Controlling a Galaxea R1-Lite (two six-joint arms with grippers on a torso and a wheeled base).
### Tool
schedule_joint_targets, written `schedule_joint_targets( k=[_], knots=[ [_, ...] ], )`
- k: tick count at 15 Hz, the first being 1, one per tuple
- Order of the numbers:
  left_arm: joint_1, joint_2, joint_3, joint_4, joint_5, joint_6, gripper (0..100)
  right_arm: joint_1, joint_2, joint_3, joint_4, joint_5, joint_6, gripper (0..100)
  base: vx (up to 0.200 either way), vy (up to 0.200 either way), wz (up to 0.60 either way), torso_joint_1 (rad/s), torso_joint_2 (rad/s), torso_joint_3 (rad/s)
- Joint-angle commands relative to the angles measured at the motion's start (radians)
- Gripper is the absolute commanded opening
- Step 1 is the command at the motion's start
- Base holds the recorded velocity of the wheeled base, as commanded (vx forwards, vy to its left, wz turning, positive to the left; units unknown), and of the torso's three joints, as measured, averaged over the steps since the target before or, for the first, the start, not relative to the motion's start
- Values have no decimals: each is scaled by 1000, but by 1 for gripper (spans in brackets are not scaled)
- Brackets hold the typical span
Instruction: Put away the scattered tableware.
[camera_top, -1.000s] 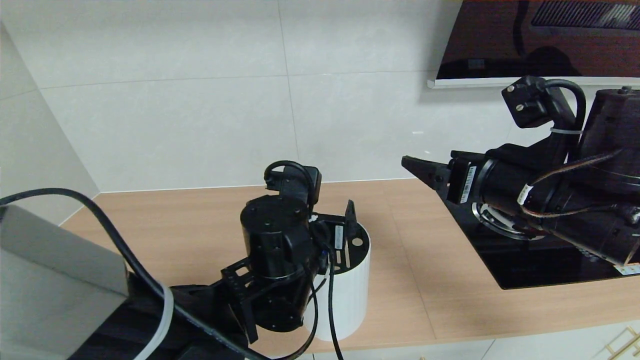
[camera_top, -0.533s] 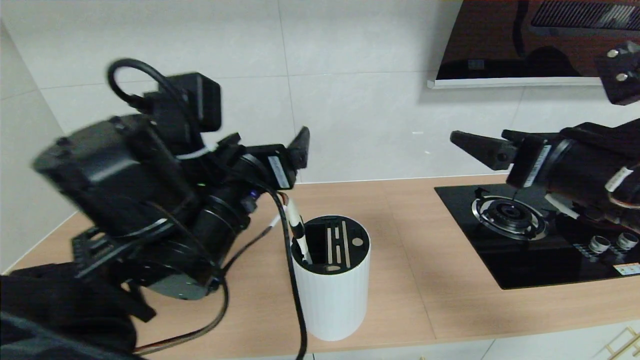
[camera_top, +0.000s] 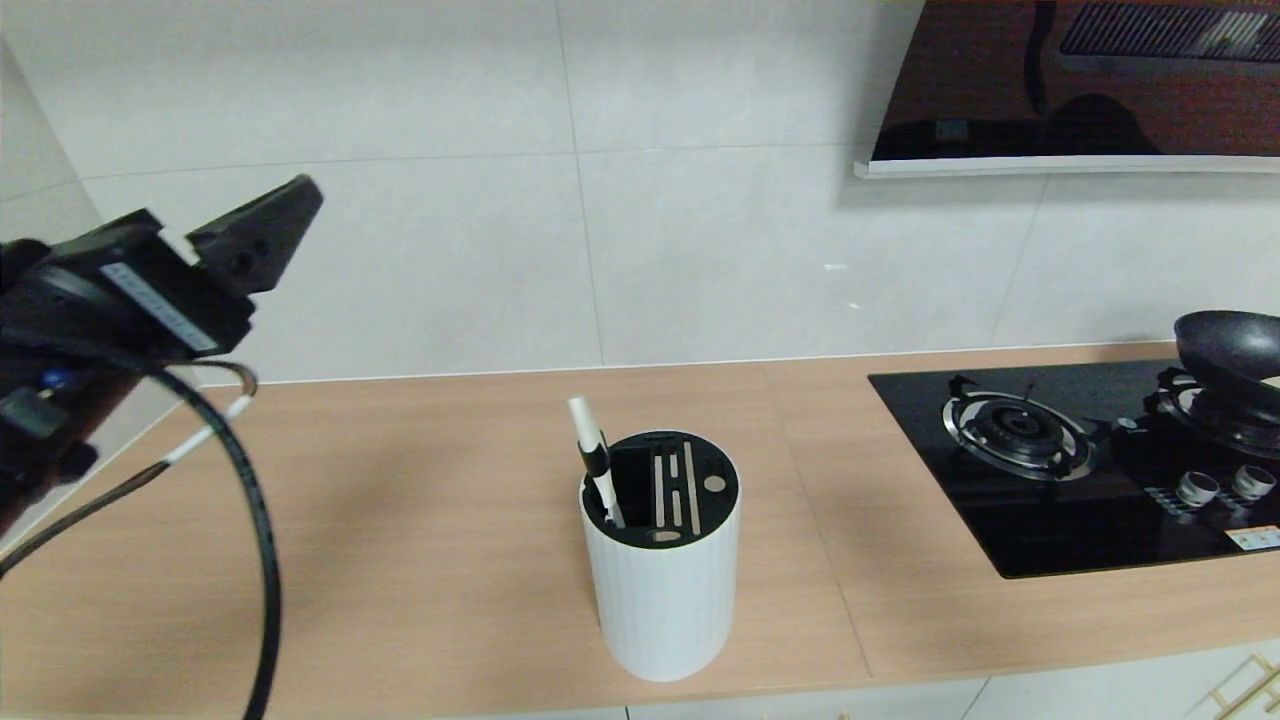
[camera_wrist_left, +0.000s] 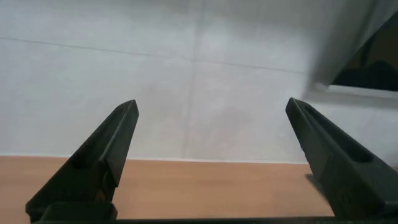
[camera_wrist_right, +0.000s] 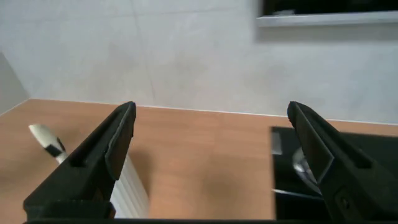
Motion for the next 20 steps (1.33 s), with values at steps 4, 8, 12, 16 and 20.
schedule_joint_targets(
  k=[4, 8, 12, 16, 20],
  knots=[
    [163, -668, 124, 581, -67, -1, 100, -122, -522, 28, 424, -6, -7, 100, 0, 0, 0, 0, 0, 0],
    [281, -959, 83, 880, -142, 1, 100, -246, -709, 37, 596, 4, -7, 100, 0, 0, 0, 0, 0, 0],
    [361, -1076, 97, 994, -133, -1, 100, -303, -710, 49, 578, -81, 19, 100, 0, 0, 0, 0, 0, 0],
    [506, -1153, 120, 1012, -142, 7, 100, -403, -809, 116, 586, -14, 34, 100, 0, 0, 0, 0, 0, 0],
    [523, -1174, 290, 1032, -182, 22, 100, -403, -809, 342, 543, -37, 60, 100, 0, 0, 0, 0, 0, 0]
  ],
)
